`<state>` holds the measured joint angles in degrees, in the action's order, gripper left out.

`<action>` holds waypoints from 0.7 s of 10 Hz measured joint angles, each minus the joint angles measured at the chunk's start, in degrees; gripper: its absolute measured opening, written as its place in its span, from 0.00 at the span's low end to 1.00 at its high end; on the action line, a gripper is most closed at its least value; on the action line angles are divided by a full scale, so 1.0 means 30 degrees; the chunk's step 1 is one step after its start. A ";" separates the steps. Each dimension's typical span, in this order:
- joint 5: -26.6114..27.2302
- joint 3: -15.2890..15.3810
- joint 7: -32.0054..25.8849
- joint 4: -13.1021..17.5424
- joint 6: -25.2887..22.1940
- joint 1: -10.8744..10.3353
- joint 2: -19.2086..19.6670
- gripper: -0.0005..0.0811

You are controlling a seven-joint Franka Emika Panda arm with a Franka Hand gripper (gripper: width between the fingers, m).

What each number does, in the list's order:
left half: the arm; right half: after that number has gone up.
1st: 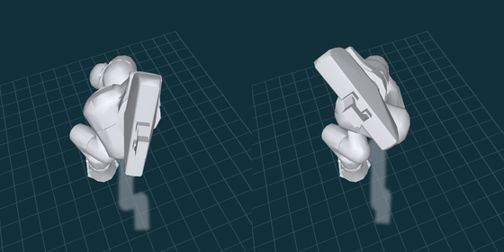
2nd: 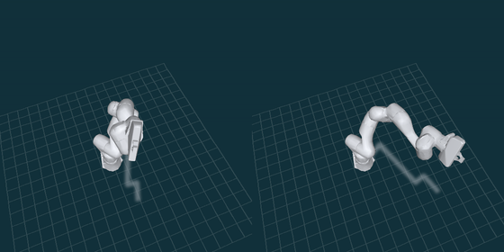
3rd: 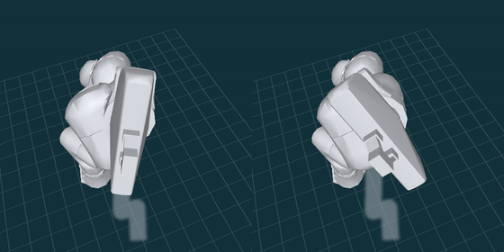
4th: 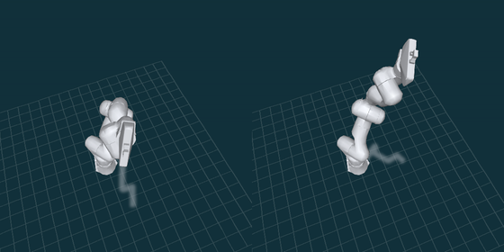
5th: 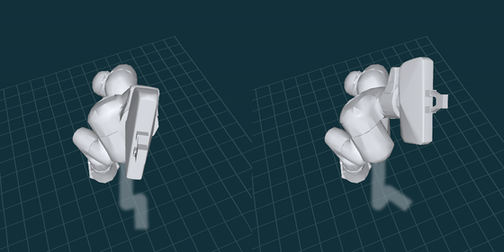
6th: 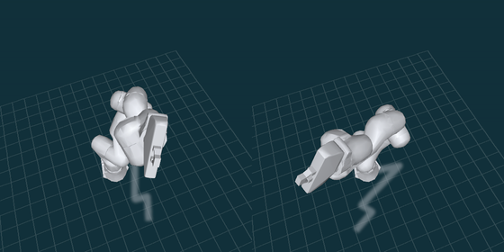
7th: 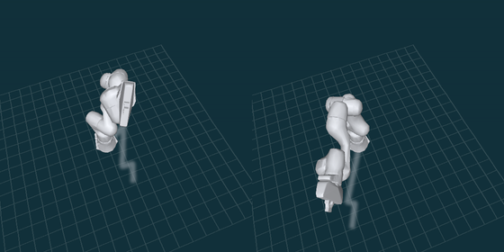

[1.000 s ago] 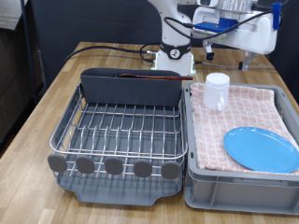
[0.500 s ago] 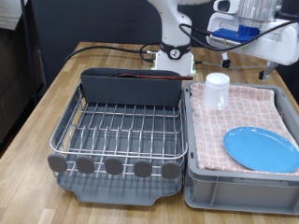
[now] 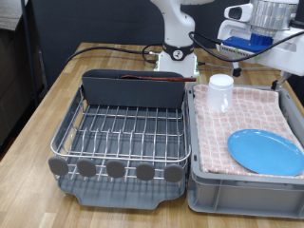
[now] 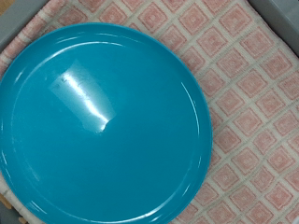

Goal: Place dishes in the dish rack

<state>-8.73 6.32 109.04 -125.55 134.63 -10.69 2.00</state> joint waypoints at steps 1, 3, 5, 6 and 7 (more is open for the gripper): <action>-0.0001 0.0028 -0.0005 0.0052 0.0460 0.0000 0.0166 0.99; 0.0000 -0.0020 -0.0261 -0.0689 0.3822 0.0014 0.0505 0.99; 0.0010 -0.0194 -0.0408 -0.1939 0.7042 0.0068 0.1018 0.99; 0.0042 -0.0248 -0.0413 -0.2402 0.8047 0.0125 0.1291 0.99; 0.0168 -0.0288 -0.0429 -0.2839 0.8929 0.0192 0.1552 0.99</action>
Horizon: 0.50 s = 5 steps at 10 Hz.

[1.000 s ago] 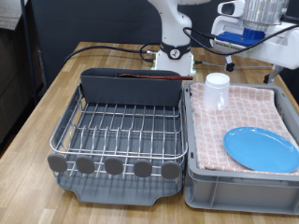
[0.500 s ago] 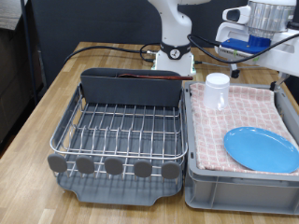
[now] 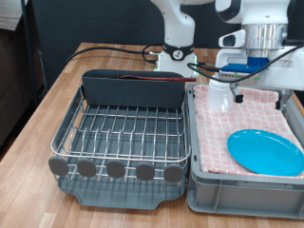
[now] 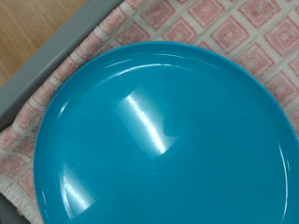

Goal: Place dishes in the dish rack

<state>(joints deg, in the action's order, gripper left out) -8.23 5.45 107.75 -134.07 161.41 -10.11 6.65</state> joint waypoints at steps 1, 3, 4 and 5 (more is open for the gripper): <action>0.0417 0.0000 -0.0267 -0.0447 0.0841 0.0076 0.0238 0.99; 0.2270 0.0459 -0.2002 -0.1210 0.2129 0.0514 0.0625 0.99; 0.3176 0.0843 -0.3009 -0.1465 0.2467 0.0833 0.0760 0.99; 0.3702 0.1129 -0.3930 -0.1667 0.2509 0.1097 0.0845 0.99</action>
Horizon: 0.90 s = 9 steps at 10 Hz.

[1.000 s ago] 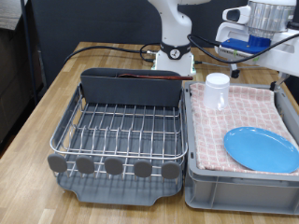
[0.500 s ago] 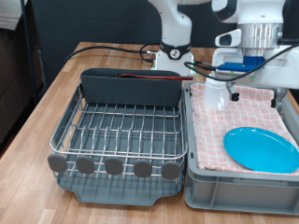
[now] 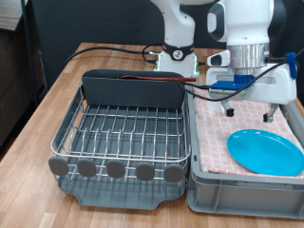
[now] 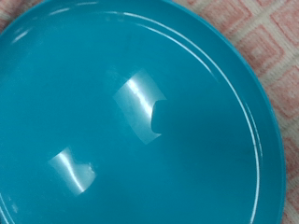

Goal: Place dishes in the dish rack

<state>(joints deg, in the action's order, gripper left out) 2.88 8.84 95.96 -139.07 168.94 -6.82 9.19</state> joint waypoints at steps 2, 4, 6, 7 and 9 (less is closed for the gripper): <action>0.1034 0.0555 -0.1725 -0.0252 -0.0069 0.0486 0.0065 0.99; 0.1271 0.0642 -0.2161 -0.0304 -0.0234 0.0581 0.0161 0.99; 0.1335 0.0626 -0.2161 -0.0304 -0.0512 0.0593 0.0299 0.99; 0.1364 0.0621 -0.2161 -0.0304 -0.0541 0.0599 0.0386 0.99; 0.1418 0.0609 -0.2161 -0.0297 -0.0617 0.0611 0.0608 0.99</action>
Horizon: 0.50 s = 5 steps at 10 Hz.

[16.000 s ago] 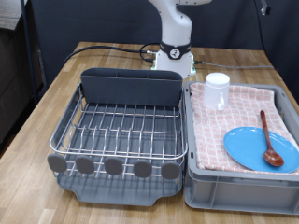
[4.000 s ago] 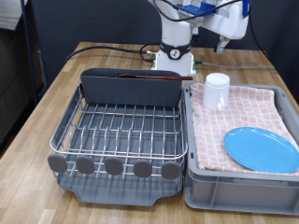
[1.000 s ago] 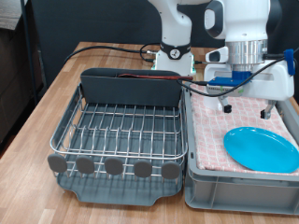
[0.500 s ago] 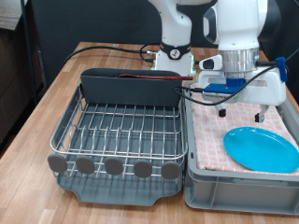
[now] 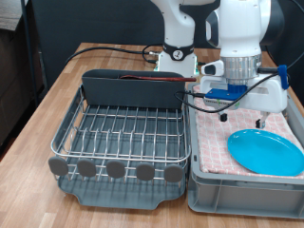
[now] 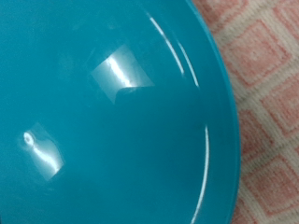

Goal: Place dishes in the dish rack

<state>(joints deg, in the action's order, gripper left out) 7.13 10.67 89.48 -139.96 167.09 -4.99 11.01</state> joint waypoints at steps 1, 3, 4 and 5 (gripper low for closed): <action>0.0022 -0.0001 -0.0012 0.0046 -0.0114 0.0015 0.0126 0.99; 0.0211 0.0012 -0.0220 0.0190 -0.0151 0.0061 0.0410 0.99; 0.0318 0.0034 -0.0414 0.0332 -0.0151 0.0097 0.0597 0.99; 0.0431 0.0056 -0.0553 0.0504 -0.0146 0.0140 0.0824 0.99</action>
<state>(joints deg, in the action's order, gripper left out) 8.42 10.84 87.82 -138.45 166.65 -4.57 13.48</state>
